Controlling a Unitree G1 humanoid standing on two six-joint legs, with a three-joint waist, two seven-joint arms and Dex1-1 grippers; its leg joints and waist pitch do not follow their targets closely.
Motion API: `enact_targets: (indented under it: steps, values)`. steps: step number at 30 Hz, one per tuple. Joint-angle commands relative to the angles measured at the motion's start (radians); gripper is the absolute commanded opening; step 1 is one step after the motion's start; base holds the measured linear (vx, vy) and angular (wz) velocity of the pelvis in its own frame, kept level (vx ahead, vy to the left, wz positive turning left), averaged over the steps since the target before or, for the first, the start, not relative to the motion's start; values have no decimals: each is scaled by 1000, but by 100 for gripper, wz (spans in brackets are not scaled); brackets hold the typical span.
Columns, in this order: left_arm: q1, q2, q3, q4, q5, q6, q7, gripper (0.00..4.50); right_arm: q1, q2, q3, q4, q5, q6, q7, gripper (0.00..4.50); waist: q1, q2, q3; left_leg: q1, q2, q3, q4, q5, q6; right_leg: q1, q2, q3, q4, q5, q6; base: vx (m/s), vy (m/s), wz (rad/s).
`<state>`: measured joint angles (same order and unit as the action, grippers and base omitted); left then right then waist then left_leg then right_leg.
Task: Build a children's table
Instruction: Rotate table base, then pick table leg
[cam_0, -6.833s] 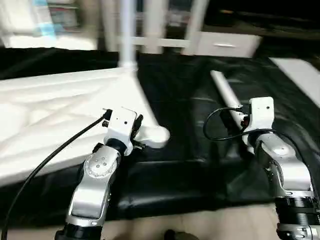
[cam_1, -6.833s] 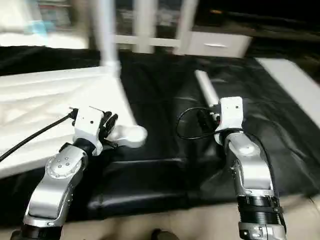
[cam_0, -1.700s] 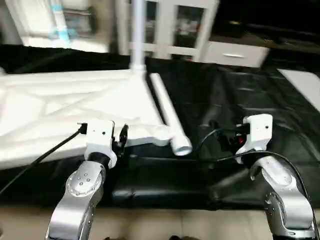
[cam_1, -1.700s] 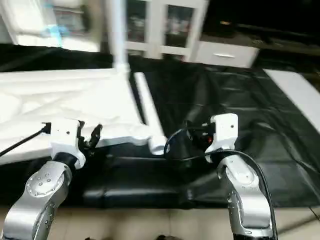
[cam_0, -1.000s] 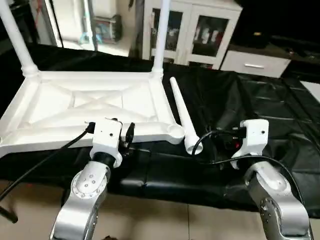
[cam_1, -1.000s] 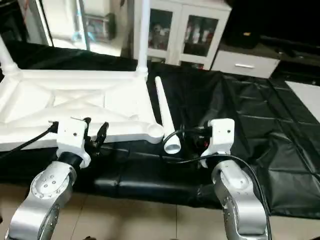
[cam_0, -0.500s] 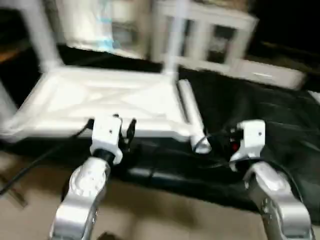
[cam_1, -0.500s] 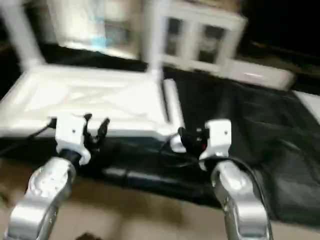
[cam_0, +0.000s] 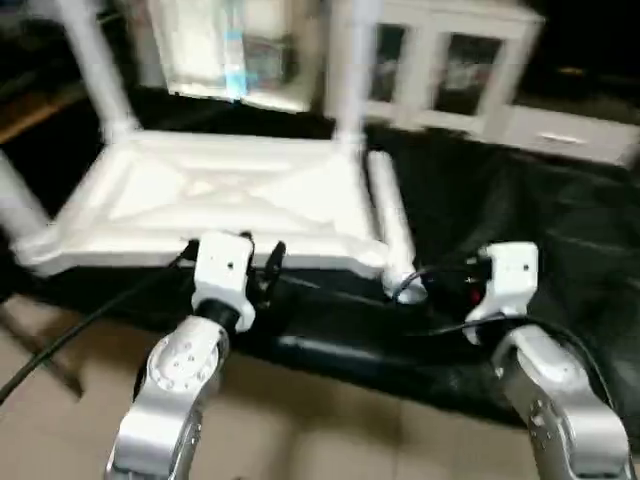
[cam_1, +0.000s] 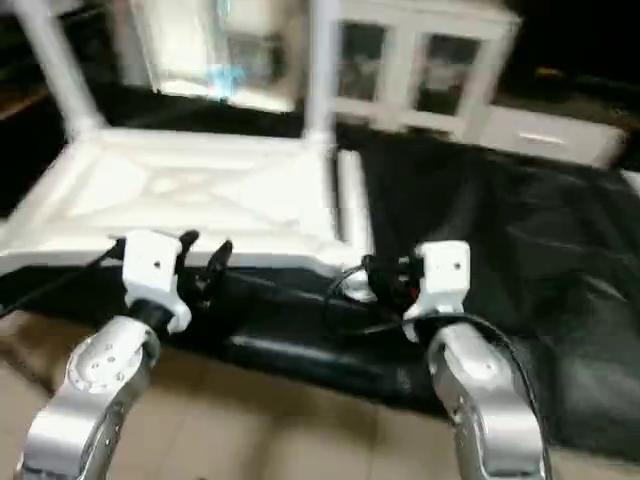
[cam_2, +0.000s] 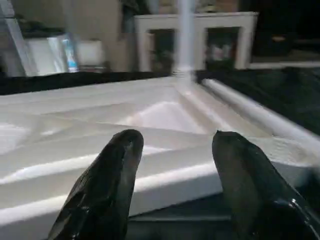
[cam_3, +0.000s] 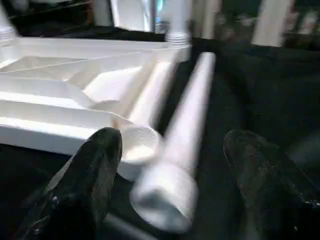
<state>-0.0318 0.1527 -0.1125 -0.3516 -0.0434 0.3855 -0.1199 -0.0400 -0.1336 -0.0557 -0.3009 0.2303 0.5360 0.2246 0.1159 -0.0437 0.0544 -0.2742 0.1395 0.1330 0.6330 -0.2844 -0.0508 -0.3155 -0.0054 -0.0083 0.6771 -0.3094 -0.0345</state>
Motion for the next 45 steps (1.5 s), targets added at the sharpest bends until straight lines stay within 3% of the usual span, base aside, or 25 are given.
enact_targets:
  steps: [1, 2, 3, 4, 5, 6, 7, 8, 9, 10, 11, 12, 13, 14, 15, 17, 18, 19, 20, 21, 23, 25, 33, 38, 45]
  values:
    - [-9, 0, 0, 1, 6, 9, -2, 268, -12, -8, -5, -11, 17, 12, 0, 354, -52, 24, -53, 122, 162, -112, -127, -66, 227, -101, -71, -9, -7, -56, -128, 109, -14, 9]
    - [-9, 0, 1, 1, 6, 9, -2, 268, -13, -10, -5, -11, 17, 11, 1, 354, -66, 12, -58, 129, 186, -134, -127, -35, 298, -110, -90, -11, 11, -31, -103, 109, -14, 9]
    - [-8, -1, 1, 1, 6, 9, -2, 268, -14, -12, -3, -11, 16, 9, 3, 354, -68, 5, -61, 117, 170, -128, -108, 66, 407, -120, -113, -5, 4, 31, -57, 136, -13, 13]
    - [-7, -2, 2, 1, 6, 8, -2, 268, -15, -14, -1, -10, 16, 7, 5, 354, -67, -23, -57, 55, 80, -52, -70, 102, 404, -72, -133, 19, -69, 132, -91, 149, -10, 10]
    - [-7, -3, 2, 1, 6, 8, -2, 268, -16, -16, 0, -9, 15, 6, 6, 354, -38, -62, -73, -80, -45, 5, 15, 83, 338, 89, -152, 110, -113, 173, -165, 149, -10, 10]
    - [-6, -4, 2, 0, 5, 9, -1, 268, -16, -17, 1, -9, 14, 6, 7, 354, -13, -52, -73, -113, -30, -11, 56, 33, 282, 125, -221, 164, -140, 203, -217, 174, 0, 16]
    - [-5, -4, 2, 0, 5, 9, -1, 268, -16, -17, 1, -9, 13, 6, 7, 354, -3, -49, -69, -161, 6, -40, 95, 21, 151, 147, -239, 171, -134, 365, -294, 145, 22, 11]
    - [-5, -4, 2, 0, 5, 9, -1, 268, -16, -17, 1, -9, 13, 6, 7, 354, -8, -45, -65, -174, 16, -49, 87, 48, 101, 149, -221, 148, -126, 430, -313, 145, 22, 11]
    - [-4, -5, 3, 0, 4, 9, -1, 268, -16, -17, 1, -9, 11, 8, 8, 354, -15, -26, -56, -157, 26, -47, 20, 119, 51, 122, -154, 75, -120, 407, -304, 121, 19, 2]
    - [-4, -5, 3, 0, 4, 9, -1, 268, -16, -17, 1, -9, 10, 9, 9, 354, -32, 15, -58, -105, 48, -44, -65, 186, 71, 93, -90, -3, -117, 241, -233, 133, 54, -3]
    - [-4, -6, 2, 0, 4, 9, -1, 268, -17, -17, 1, -10, 10, 9, 9, 354, -44, 37, -53, -69, 82, -74, -103, 99, 120, 58, -55, -32, -96, 117, -174, 133, 54, -3]
    - [-5, -7, 3, 1, 4, 9, -4, 268, -17, -20, 2, -10, 12, 11, 4, 354, -93, 40, -75, 61, 173, -181, -104, 43, 328, -67, -56, -51, 24, -94, -38, 148, 58, -1]
    - [-5, -8, 3, 2, 4, 9, -5, 268, -18, -22, 2, -10, 13, 12, 2, 354, -97, 38, -82, 66, 174, -187, -94, 82, 377, -83, -63, -52, 43, -76, 1, 120, 25, 8]
    - [-6, -8, 3, 2, 5, 9, -5, 268, -18, -23, 2, -10, 14, 12, 1, 354, -91, 36, -67, 37, 153, -160, -93, 155, 428, -102, -65, -51, 57, -33, 67, 120, 25, 8]
    - [-7, -10, 2, 4, 6, 9, -6, 268, -18, -25, 2, -9, 15, 12, 0, 354, -99, 25, -75, 43, 149, -155, -91, 195, 457, -115, -71, -49, 53, 1, 86, 76, 17, 4]
    - [-8, -10, 1, 5, 6, 7, -7, 268, -18, -27, 1, -9, 14, 12, -1, 354, -102, -9, -63, -5, 103, -93, -97, 168, 450, -97, -94, -20, -22, 104, 68, 56, -19, 1]
    - [-9, -10, -1, 8, 6, 7, -7, 268, -20, -27, -1, -7, 12, 14, -2, 354, -85, -64, -65, -78, 15, -27, -53, -10, 331, -18, -140, 42, -128, 61, 40, 9, -77, 4]
    - [-10, -10, -1, 8, 6, 7, -7, 268, -20, -26, -1, -7, 12, 14, -2, 354, -48, -59, -57, -111, 8, -31, 0, -35, 199, 37, -239, 111, -178, -186, -9, 9, -83, -2]
    - [-10, -10, -1, 9, 6, 6, -7, 268, -21, -26, -2, -6, 11, 14, -2, 354, -38, -49, -58, -117, 31, -45, -12, 24, 144, 45, -248, 105, -163, -193, -28, 9, -83, -2]
    - [-12, -10, -1, 11, 6, 6, -10, 268, -25, -26, -1, -2, 8, 14, -4, 354, -45, -47, -64, -111, 40, -39, -59, 133, 83, 31, -174, 65, -120, -22, -49, 44, -52, -5]
    - [-13, -10, 0, 12, 6, 6, -13, 268, -27, -26, 0, 0, 6, 15, -7, 354, -62, -30, -66, -82, 50, -37, -70, 256, 69, -2, -123, 28, -82, 308, -80, 0, 0, 0]
    - [-12, -9, 0, 12, 7, 5, -15, 268, -29, -27, 1, 1, 5, 19, -13, 354, -67, -18, -71, -73, 59, -40, -69, 335, 48, -3, -116, 15, -78, 427, -135, 0, 0, 0]
    - [-10, 13, -27, 22, 10, 4, -47, 268, -75, -47, 1, 45, -33, 54, -47, 354, -78, -16, -40, -68, 78, -26, -110, -209, -51, -27, -131, 19, -133, -163, -95, -31, 4, 1]
    - [-20, 27, -33, 35, 3, -11, -79, 268, -180, -71, 7, 168, -47, 99, -49, 354, -87, -18, -42, -75, 75, -25, -108, -204, -57, -31, -133, 20, -138, -196, -69, 0, 0, 0]
    - [-82, 129, -40, 32, -91, 18, -281, 268, -536, -94, 55, 684, -55, 111, 97, 354, -92, -22, -61, -83, 71, -6, -91, -20, -21, -26, -130, 15, -111, 63, -165, 0, 0, 0]
